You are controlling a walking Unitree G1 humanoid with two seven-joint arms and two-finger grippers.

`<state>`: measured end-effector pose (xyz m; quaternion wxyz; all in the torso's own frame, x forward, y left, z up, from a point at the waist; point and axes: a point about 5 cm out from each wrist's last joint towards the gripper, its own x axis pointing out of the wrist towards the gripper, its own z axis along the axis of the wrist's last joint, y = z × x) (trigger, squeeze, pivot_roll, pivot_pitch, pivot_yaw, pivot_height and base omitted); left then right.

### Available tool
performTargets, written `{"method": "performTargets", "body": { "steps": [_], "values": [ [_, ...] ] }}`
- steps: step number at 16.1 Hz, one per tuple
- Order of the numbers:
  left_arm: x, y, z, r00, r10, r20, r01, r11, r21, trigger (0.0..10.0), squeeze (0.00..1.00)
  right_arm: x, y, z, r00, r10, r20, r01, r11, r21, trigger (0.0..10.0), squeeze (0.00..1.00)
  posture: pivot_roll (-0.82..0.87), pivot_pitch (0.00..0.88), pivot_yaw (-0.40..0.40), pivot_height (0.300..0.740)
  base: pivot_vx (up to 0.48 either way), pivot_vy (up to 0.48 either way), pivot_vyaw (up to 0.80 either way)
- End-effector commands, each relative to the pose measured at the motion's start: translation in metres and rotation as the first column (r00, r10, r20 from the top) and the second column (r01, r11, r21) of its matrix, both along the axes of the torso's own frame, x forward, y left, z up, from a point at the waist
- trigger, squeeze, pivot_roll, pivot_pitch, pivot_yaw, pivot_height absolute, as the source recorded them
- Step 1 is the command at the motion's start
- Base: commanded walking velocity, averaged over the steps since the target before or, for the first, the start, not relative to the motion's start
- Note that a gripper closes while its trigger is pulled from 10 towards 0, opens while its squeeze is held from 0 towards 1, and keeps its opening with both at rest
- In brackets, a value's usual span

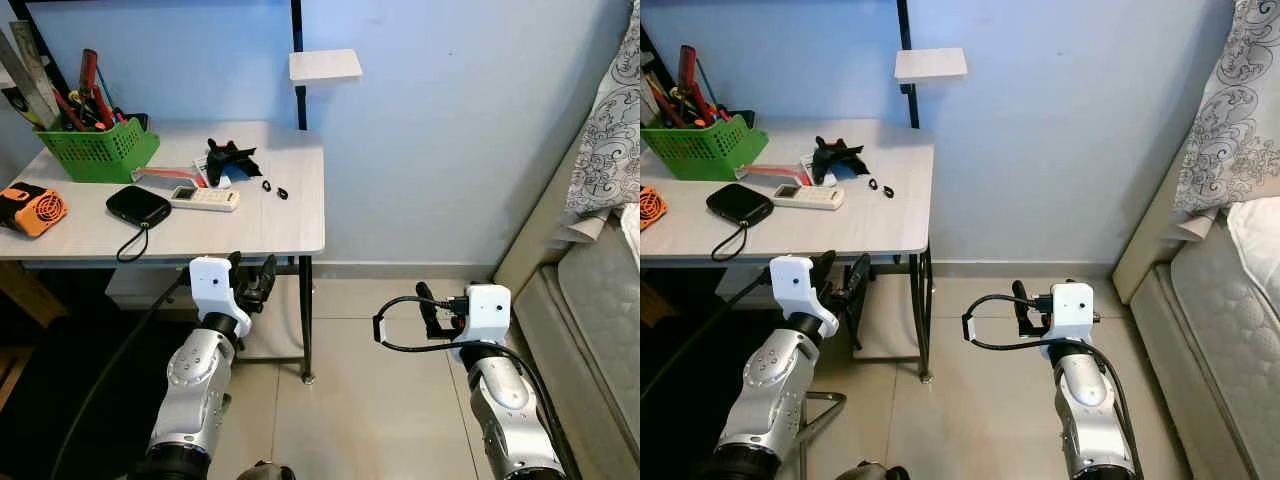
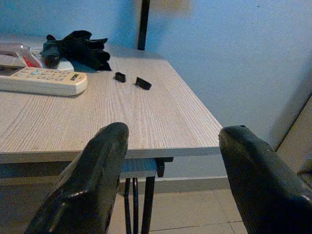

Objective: Clean up the room

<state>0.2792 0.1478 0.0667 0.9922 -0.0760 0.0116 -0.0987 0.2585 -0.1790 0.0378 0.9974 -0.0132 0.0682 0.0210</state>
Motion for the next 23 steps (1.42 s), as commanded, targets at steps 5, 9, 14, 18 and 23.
{"method": "performTargets", "body": {
  "steps": [5, 9, 14, 18, 23],
  "values": [
    [0.03, -0.012, 0.031, 0.995, -0.102, 0.003, 0.102, 0.995, 0.0, 10.0, 0.0, 0.016, 0.004, 0.023, 0.999, -0.035, -0.035, 0.04, 0.986, 0.161, 10.0, 0.0, -0.1, 0.0, 0.058, 0.74, 0.0, 0.0, 0.0],
    [0.018, -0.031, 0.017, 0.996, -0.063, -0.064, 0.06, 0.997, -0.052, 10.0, 0.0, 0.014, -0.008, 0.034, 0.998, 0.05, -0.035, -0.048, 0.997, 0.053, 10.0, 0.0, -0.07, 0.0, 0.003, 0.74, 0.0, 0.0, 0.0],
    [0.016, -0.043, 0.03, 0.991, -0.137, -0.004, 0.137, 0.99, 0.019, 10.0, 0.0, 0.016, 0.006, 0.028, 0.997, 0.036, -0.062, -0.03, 0.994, 0.102, 10.0, 0.0, -0.07, 0.0, 0.024, 0.74, 0.0, -0.28, -0.12],
    [0.013, -0.046, 0.031, 0.981, -0.191, -0.029, 0.187, 0.976, -0.113, 10.0, 0.0, 0.006, 0.007, 0.022, 0.997, 0.05, -0.058, -0.047, 0.998, 0.05, 10.0, 0.0, -0.09, 0.0, 0.039, 0.74, 0.0, -0.116, -0.59],
    [0.035, -0.046, 0.043, 0.977, -0.212, 0.018, 0.212, 0.977, -0.028, 10.0, 0.0, 0.018, 0.006, 0.026, 0.999, 0.028, -0.03, -0.027, 0.999, 0.021, 10.0, 0.0, -0.08, 0.0, 0.02, 0.74, 0.0, 0.463, -0.56]
  ]
}}
